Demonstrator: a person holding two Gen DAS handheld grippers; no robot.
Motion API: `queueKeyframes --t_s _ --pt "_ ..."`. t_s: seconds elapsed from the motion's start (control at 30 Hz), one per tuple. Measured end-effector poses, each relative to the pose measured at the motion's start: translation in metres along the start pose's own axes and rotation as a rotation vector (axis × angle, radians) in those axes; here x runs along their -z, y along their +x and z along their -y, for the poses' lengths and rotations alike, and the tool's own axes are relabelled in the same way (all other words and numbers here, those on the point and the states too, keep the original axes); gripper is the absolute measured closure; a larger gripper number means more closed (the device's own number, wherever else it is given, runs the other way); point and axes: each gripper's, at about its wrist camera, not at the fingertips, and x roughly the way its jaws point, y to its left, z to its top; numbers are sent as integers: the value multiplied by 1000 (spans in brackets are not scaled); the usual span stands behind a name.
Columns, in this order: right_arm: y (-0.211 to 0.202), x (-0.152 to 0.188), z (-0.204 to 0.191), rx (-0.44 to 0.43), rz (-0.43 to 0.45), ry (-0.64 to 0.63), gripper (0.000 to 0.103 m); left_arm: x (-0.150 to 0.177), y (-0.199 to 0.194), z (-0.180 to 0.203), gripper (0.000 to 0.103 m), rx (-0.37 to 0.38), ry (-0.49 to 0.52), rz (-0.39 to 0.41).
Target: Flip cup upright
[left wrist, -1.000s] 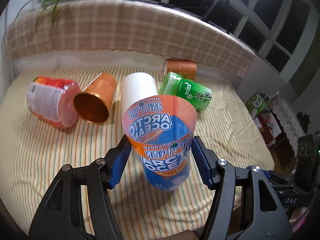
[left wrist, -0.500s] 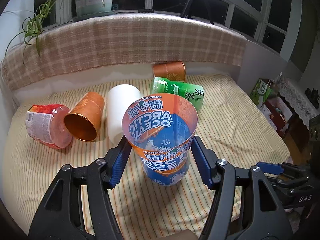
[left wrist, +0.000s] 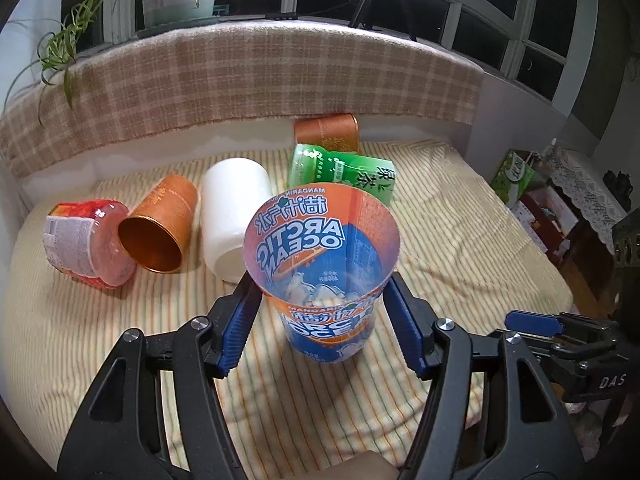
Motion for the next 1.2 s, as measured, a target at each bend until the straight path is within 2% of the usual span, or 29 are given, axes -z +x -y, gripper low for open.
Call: queueKeyframes --t_s 0.23,0.33,0.5,0.67,0.9,1.13,1.2 --pt "-2 0 0 4 3 0 19 3 1 2 35 29 -3 -19" --pt "-3 -1 0 6 6 -2 19 5 -1 2 26 50 -3 -26" --pt "-3 -1 -1 13 15 -12 19 8 -4 1 21 75 -5 -37" --pt "-6 -2 -7 51 44 -50 19 14 -11 -4 20 79 -14 -42" --pt "-13 -4 -22 121 109 -122 18 24 -29 -14 20 37 -28 -5" --pt "-21 -3 -40 190 183 -202 14 27 -56 -22 19 -60 -35 93" --pt "-24 -3 -46 209 210 -229 12 27 -64 -25 15 -85 -39 122"
